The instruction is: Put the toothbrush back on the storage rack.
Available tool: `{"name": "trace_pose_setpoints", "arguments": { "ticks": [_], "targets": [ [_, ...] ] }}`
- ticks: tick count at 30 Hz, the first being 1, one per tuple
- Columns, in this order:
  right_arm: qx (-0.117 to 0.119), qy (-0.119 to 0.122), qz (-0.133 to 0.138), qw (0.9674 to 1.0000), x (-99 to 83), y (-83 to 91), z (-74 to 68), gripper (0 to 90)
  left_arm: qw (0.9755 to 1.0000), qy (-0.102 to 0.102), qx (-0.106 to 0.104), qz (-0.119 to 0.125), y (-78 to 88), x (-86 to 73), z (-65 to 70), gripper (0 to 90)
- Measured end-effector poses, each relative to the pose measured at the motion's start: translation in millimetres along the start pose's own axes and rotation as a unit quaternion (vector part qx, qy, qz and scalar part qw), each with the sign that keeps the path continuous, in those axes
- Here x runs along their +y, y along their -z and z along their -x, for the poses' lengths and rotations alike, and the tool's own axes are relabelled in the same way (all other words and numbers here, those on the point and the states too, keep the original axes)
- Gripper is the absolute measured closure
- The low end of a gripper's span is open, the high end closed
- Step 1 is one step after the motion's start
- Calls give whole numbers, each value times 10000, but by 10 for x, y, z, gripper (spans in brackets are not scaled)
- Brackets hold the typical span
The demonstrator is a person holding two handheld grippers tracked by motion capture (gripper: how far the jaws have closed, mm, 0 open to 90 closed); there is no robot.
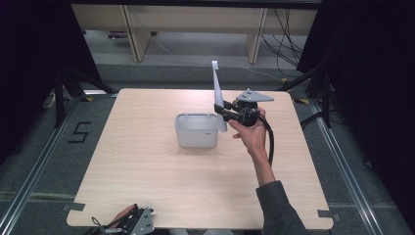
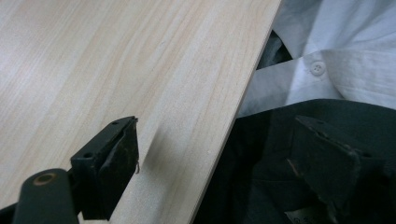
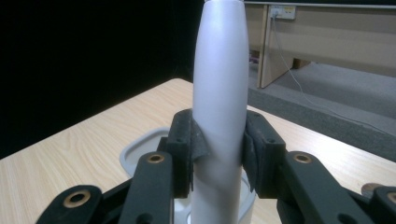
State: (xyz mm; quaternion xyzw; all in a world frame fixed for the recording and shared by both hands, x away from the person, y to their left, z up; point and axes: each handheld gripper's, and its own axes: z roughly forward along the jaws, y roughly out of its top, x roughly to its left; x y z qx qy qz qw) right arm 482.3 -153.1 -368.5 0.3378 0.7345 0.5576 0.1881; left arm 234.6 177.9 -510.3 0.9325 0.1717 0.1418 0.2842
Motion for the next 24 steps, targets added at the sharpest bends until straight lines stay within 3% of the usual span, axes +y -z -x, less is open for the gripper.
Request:
{"name": "trace_pose_setpoints", "arguments": {
  "ticks": [4, 6, 10, 12, 13, 14, 19, 20, 24],
  "targets": [
    [46, -90, 59, 9999, 19, -65, -1, 665, 10000, -28, -39, -15, 4, 2, -1, 154],
    [25, 3, 127, 9999, 23, -108, 2, 665, 9995, -73, -211, -202, 19, 10, -15, 154],
    [5, -128, 152, 9998, 27, -177, -21, 665, 9997, -64, -190, -150, 19, 12, -12, 154],
    [-37, 3, 226, 9997, 34, -217, -5, 665, 9997, -60, -181, -173, 19, 11, -14, 153],
    [16, -96, 236, 9997, 35, -238, -14, 665, 9997, -60, -181, -173, 19, 11, -14, 154],
    [2, -90, 236, 9997, 38, -250, -14, 664, 10000, -23, -48, -14, 4, 2, 3, 153],
    [-30, -186, 217, 9996, 44, -308, -25, 664, 10000, -25, -53, -10, 2, 1, 3, 153],
    [-61, -63, 275, 9996, 34, -348, -3, 664, 10000, -33, -54, -4, 4, 2, 4, 154],
    [-76, -206, 243, 9995, 3, -385, 20, 664, 10000, -43, -57, -7, 6, 3, 4, 154]
  ]
}}
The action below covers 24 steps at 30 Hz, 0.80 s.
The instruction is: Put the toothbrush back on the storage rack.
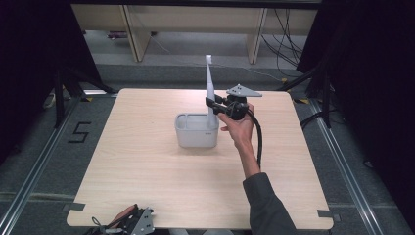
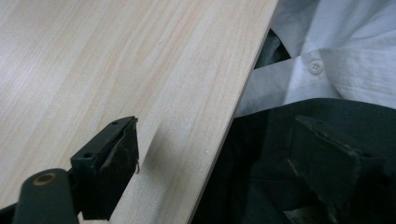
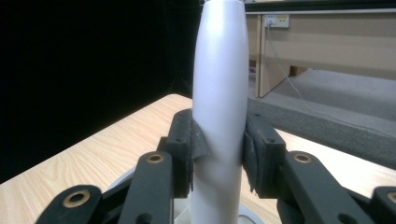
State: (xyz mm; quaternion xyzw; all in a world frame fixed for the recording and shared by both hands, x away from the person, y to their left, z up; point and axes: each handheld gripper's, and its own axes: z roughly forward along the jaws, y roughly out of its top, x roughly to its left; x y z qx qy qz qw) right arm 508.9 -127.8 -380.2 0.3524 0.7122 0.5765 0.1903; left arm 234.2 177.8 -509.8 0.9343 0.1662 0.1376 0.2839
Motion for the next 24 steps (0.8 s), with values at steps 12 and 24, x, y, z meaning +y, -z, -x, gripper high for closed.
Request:
{"name": "trace_pose_setpoints", "arguments": {
  "ticks": [12, 24],
  "targets": [
    [-90, -150, -1, 9998, -116, -60, 51, 663, 10000, -11, 3, -1, -3, 0, 1, 153],
    [-115, -95, -50, 9999, -265, -107, 95, 662, 10000, -16, 2, -9, -4, -1, 2, 154]
  ]
}}
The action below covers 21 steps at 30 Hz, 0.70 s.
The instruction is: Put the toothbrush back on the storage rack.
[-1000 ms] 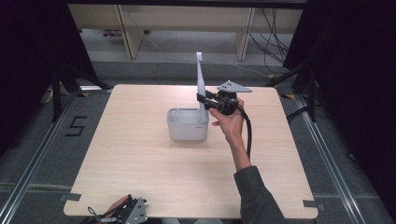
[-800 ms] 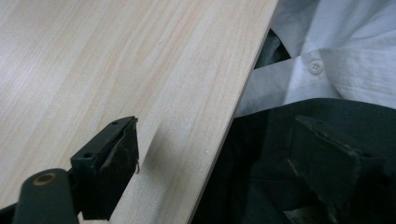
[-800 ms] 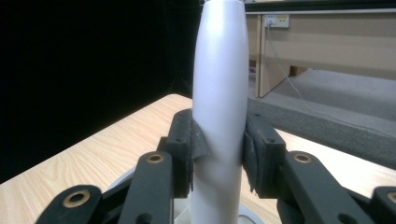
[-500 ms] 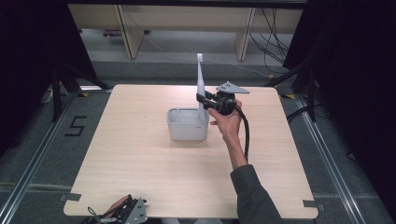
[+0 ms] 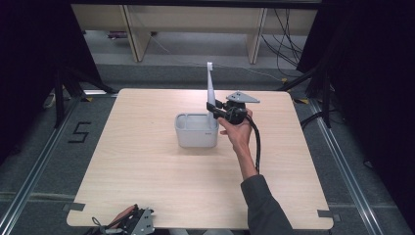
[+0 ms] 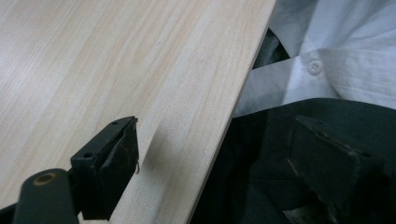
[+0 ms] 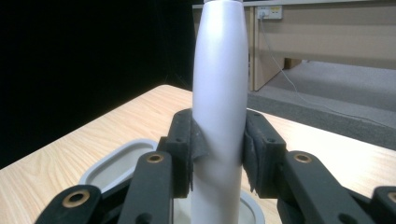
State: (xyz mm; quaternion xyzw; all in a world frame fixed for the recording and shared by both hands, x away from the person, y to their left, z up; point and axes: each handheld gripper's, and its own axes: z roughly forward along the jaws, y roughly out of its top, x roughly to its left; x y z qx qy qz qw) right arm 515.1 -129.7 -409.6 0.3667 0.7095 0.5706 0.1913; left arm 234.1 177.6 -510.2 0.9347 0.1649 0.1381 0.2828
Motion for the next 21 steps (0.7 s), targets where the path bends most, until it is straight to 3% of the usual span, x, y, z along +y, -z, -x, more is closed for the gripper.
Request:
{"name": "trace_pose_setpoints", "arguments": {
  "ticks": [7, 8, 13, 21],
  "targets": [
    [-16, -55, -41, 10000, -89, 1, 12, 662, 10000, 5, -13, -10, -2, 0, 4, 154],
    [5, 51, -10, 10000, -101, -11, 25, 662, 10000, 5, -14, -4, -2, 0, 4, 153],
    [-5, -68, -134, 9999, -168, -15, 21, 662, 10000, 11, -12, -4, -3, -1, 4, 153],
    [46, 76, -194, 9998, -236, -33, 44, 662, 10000, 7, -14, -9, -4, -2, 2, 154]
  ]
}}
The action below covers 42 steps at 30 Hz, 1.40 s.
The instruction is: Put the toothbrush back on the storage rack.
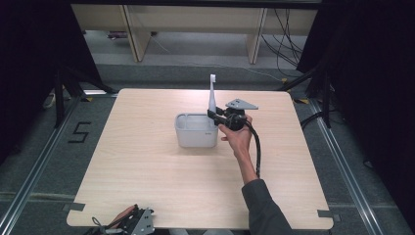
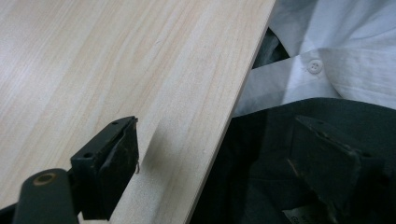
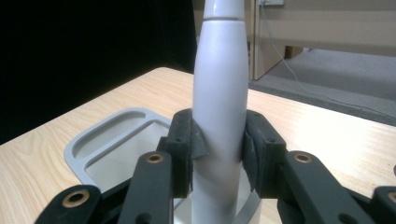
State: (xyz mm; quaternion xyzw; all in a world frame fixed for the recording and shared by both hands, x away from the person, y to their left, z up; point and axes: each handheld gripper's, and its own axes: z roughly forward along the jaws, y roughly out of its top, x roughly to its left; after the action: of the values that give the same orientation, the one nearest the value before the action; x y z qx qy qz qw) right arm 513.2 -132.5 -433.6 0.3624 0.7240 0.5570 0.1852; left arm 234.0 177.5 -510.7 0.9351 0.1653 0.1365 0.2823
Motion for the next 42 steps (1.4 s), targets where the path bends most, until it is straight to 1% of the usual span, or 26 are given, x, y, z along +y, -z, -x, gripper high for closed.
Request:
{"name": "trace_pose_setpoints", "arguments": {
  "ticks": [1, 3, 4, 5, 6, 7, 10, 11, 12, 15, 17, 18, 20, 22, 23, 28, 29, 30, 32, 34, 36, 37, 38, 40, 41, 42],
  "targets": [
    [-57, -111, -54, 9999, -15, 5, -11, 662, 10000, -4, 0, -3, -1, 0, 0, 153],
    [-47, -48, -56, 10000, -17, 4, -4, 662, 10000, -5, -3, -5, 2, 0, 1, 154],
    [-117, 87, -49, 9999, -18, 10, 4, 662, 10000, -12, -14, -12, 2, 1, 2, 153],
    [-109, 77, -52, 9999, -20, 12, 0, 662, 10000, -19, -6, -15, -1, 0, 1, 153],
    [-96, 149, 18, 9998, -24, 5, 9, 662, 10000, -20, -6, -19, 0, 0, 2, 154],
    [-106, 32, -35, 9999, -27, 15, -3, 662, 10000, -14, -9, -18, 1, 0, 3, 153],
    [-129, 104, -35, 9999, -38, 18, 3, 663, 10000, -26, -12, -25, -1, 1, 1, 154],
    [-145, 131, -61, 9998, -40, 20, 6, 663, 9997, -59, -146, -174, 16, 12, -17, 154],
    [-141, 24, -114, 9998, -47, 22, -3, 663, 9999, -52, -88, -106, 5, 6, -9, 153],
    [-217, 62, -182, 9996, -59, 29, -1, 665, 9999, -63, -83, -134, 5, 6, -12, 153],
    [-189, 106, -149, 9997, -63, 23, 7, 668, 9998, -61, -101, -129, 7, 7, -11, 153],
    [-190, 53, -181, 9996, -64, 27, -4, 670, 9999, -59, -91, -118, 7, 7, -11, 154],
    [-240, 198, -141, 9994, -64, 19, 1, 679, 9999, -50, -104, -115, 6, 6, -9, 153],
    [-216, 99, -125, 9996, -54, 27, -23, 684, 9999, -63, -82, -135, 5, 7, -12, 154],
    [-193, 198, -116, 9996, -41, 28, -14, 686, 9999, -58, -81, -130, 5, 7, -10, 154],
    [-205, 261, -57, 9994, -3, 33, -26, 695, 9999, -62, -81, -134, 4, 7, -11, 153],
    [-236, 243, -44, 9994, 9, 41, -34, 699, 9997, -67, -139, -170, 15, 11, -13, 154],
    [-233, 306, -30, 9993, 13, 39, -31, 701, 9999, -50, -101, -113, 7, 6, -6, 154],
    [-352, 425, -17, 9985, 20, 42, -45, 703, 9998, -64, -95, -148, 6, 8, -12, 153],
    [-315, 460, -62, 9984, 24, 46, -60, 707, 9996, -79, -154, -201, 16, 12, -15, 154],
    [-448, 506, -37, 9977, 25, 41, -90, 709, 9997, -74, -143, -181, 13, 11, -8, 154],
    [-372, 524, -92, 9979, 29, 40, -95, 709, 9999, -56, -41, -84, -6, 1, 6, 153],
    [-363, 609, -105, 9974, 34, 37, -85, 709, 9999, -57, -40, -81, -5, 2, 6, 154],
    [-361, 537, -117, 9978, 32, 34, -105, 710, 10000, -52, -40, -71, -2, 2, 6, 154],
    [-422, 632, -119, 9970, 37, 30, -111, 712, 9996, -77, -167, -212, 20, 14, -11, 154],
    [-471, 780, -173, 9957, 51, 32, -131, 715, 9999, -74, -48, -147, -1, 5, -7, 153]
  ]
}}
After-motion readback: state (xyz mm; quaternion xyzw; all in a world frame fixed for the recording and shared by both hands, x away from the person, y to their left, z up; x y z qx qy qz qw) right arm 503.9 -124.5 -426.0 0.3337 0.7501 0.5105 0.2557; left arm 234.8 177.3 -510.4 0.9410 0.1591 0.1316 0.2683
